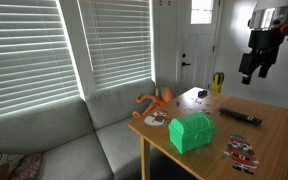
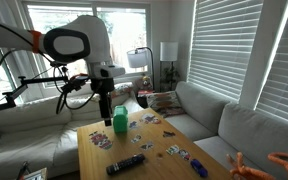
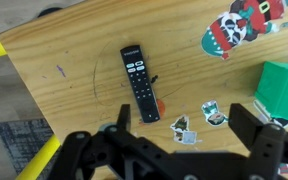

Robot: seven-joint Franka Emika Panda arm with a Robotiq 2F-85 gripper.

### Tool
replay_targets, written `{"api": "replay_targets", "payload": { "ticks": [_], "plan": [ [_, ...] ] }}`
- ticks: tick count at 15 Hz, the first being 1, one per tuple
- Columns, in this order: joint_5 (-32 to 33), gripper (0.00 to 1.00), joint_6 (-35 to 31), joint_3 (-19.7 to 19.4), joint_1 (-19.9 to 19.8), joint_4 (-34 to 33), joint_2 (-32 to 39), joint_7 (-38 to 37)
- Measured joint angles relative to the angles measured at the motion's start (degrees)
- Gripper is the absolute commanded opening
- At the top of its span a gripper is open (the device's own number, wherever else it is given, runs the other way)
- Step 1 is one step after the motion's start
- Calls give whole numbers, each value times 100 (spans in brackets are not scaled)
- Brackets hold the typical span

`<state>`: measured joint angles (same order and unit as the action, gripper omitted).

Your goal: Press a top middle button on the remote controller

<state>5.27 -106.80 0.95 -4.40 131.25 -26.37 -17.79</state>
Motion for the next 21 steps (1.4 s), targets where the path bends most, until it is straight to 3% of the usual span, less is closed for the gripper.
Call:
{"api": "replay_targets", "payload": {
  "ticks": [6, 16, 21],
  "plan": [
    [-31, 100, -113, -97, -19, 30, 64, 1],
    [-183, 100, -871, -555, 7, 611, 368, 1727],
    [-309, 100, -940, -608, 19, 672, 433, 1862]
  ]
}}
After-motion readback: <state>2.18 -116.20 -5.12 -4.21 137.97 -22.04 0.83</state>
